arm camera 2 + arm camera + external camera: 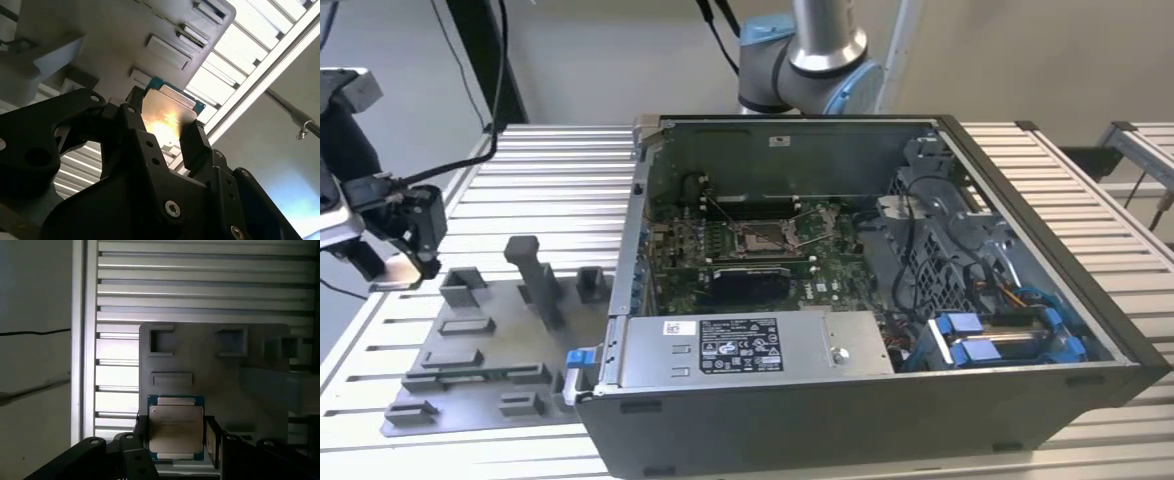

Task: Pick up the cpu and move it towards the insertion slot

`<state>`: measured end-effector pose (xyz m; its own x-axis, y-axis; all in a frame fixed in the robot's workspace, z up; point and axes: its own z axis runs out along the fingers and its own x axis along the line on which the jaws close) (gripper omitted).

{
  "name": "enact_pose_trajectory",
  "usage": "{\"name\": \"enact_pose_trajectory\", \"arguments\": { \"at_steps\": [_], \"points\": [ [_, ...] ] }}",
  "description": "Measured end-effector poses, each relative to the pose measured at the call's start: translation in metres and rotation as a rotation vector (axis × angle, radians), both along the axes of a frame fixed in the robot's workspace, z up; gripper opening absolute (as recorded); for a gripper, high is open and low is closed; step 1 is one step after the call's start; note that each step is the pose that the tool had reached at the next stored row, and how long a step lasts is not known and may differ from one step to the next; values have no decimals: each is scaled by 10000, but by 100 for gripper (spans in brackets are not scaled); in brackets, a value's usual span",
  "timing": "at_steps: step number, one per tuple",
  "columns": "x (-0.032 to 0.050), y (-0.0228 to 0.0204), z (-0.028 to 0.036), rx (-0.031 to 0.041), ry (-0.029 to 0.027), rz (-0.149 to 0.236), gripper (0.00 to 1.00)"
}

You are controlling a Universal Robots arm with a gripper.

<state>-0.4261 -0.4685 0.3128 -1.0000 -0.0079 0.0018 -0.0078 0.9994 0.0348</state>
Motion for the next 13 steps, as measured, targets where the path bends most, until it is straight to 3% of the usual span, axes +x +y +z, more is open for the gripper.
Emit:
{"name": "enact_pose_trajectory", "arguments": {
  "at_steps": [13],
  "points": [
    [1, 0, 592, 1, -1, 0, 0]
  ]
}}
